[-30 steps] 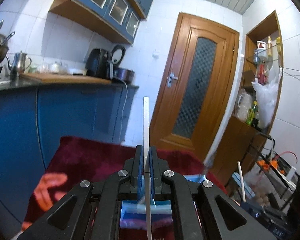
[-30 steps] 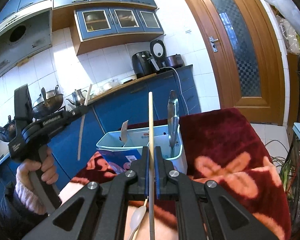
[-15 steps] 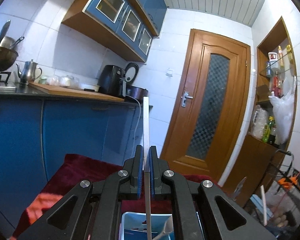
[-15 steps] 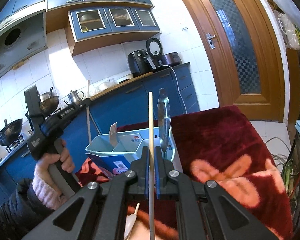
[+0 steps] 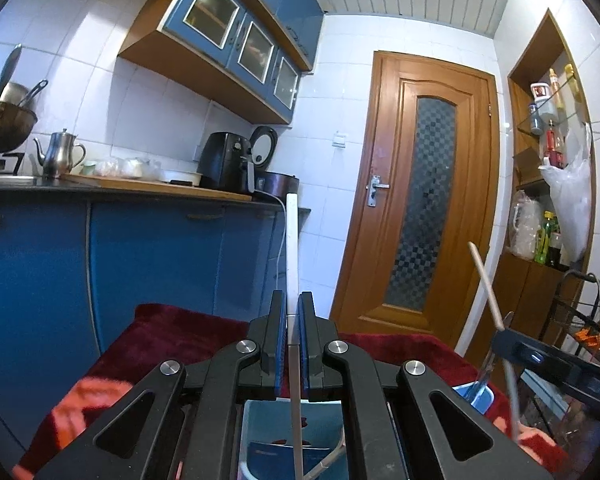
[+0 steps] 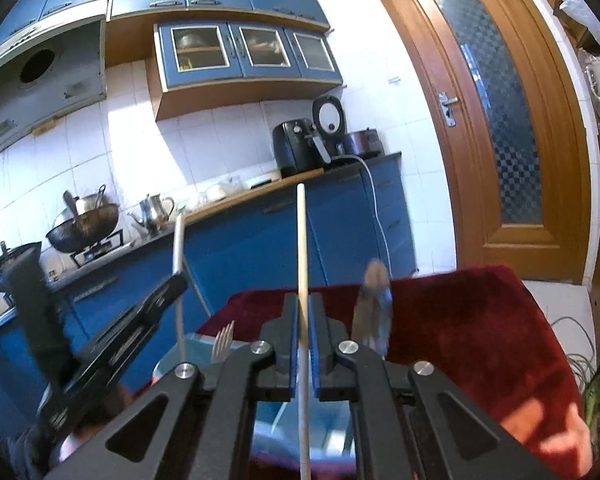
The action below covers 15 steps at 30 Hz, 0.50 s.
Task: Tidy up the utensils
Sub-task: 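Lift and carry both chopsticks to the caddy with both tools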
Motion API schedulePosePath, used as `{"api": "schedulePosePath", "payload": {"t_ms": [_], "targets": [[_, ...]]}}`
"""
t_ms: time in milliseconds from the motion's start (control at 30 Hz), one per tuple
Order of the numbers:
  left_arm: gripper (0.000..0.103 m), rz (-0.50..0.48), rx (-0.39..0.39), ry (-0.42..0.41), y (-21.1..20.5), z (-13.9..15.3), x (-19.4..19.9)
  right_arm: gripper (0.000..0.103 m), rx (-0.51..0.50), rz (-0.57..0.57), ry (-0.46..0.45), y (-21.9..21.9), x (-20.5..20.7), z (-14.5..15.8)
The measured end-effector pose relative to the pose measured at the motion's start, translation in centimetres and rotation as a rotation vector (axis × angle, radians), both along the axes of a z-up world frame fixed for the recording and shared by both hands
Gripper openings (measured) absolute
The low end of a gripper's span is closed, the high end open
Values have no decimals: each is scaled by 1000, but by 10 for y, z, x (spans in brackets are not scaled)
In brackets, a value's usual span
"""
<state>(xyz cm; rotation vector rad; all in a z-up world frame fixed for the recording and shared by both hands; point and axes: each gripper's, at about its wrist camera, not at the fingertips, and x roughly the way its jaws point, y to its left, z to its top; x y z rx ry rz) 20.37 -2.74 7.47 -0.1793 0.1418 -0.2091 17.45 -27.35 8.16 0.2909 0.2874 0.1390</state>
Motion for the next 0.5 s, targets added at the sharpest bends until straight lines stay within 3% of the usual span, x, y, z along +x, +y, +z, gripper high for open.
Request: {"api": "schedulePosePath", "payload": {"t_ms": [200, 500], "targets": [[6, -5, -17, 23, 4, -6, 6, 6, -44, -47, -43, 5, 26, -9], [6, -11, -14, 36, 2, -8, 8, 6, -83, -71, -57, 9, 25, -21]]}}
